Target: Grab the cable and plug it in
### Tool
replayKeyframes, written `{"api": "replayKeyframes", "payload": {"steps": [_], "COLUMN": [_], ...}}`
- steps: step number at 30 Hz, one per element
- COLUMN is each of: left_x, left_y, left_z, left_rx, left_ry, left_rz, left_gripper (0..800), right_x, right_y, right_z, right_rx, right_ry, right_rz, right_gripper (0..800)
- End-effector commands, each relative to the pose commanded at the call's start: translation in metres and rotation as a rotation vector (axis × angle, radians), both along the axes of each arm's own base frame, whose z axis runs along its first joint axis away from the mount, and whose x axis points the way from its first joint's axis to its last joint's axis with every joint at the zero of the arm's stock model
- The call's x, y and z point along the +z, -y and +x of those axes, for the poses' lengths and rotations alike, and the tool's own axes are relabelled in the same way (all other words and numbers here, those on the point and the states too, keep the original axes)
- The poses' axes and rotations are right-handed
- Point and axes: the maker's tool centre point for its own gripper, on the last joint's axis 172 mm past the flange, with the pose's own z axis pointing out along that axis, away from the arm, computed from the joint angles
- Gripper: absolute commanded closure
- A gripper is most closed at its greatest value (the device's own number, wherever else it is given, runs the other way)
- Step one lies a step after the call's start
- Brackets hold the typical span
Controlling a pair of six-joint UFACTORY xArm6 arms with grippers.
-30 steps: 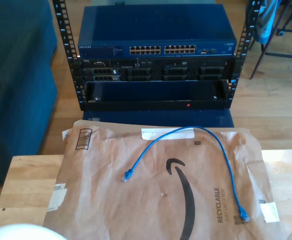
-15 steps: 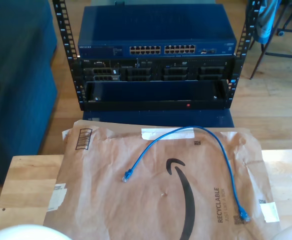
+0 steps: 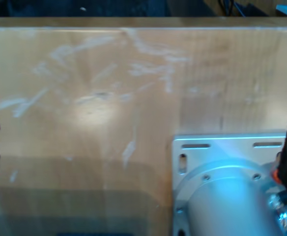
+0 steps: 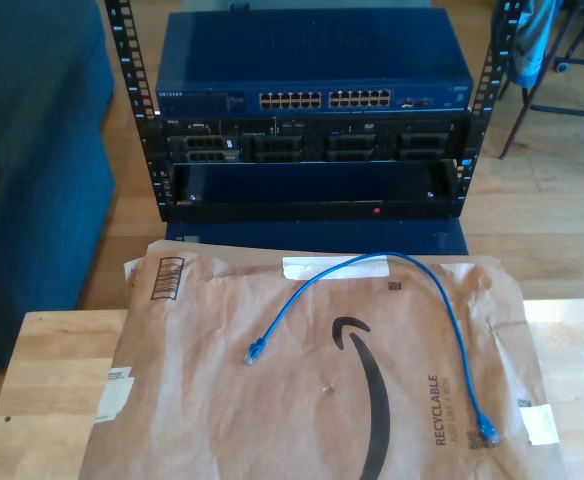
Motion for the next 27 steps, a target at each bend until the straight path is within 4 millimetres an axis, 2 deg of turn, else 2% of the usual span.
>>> {"api": "replayKeyframes", "payload": {"steps": [4,6,11,14,17,23,27], "left_x": [0.011,0.018,0.023,0.03,0.037,0.042,0.044], "left_y": [-0.006,-0.006,-0.004,-0.001,0.002,0.019,0.021], "left_z": [0.029,0.044,0.059,0.074,0.091,0.123,0.135], "left_rx": [-0.037,-0.055,-0.114,-0.178,-0.244,-0.254,-0.259], "left_ry": [-0.012,0.006,0.016,0.025,0.036,0.105,0.121], "left_rz": [0.043,0.055,0.063,0.076,0.093,0.071,0.053], "left_gripper": [0,0,0,0,0,0,0], "right_x": [0.006,0.015,0.041,0.059,0.073,0.091,0.101], "right_y": [0.002,0.003,-0.02,-0.048,-0.089,-0.163,-0.211], "right_z": [0.038,0.055,0.123,0.167,0.199,0.238,0.261], "right_rx": [0.084,0.117,0.234,0.298,0.388,0.539,0.676], "right_ry": [-0.007,0.001,0.018,0.036,0.051,0.088,0.114], "right_rz": [0.003,-0.015,-0.065,-0.095,-0.108,-0.125,-0.128], "right_gripper": [4,4,6,6,6,6,6]}}
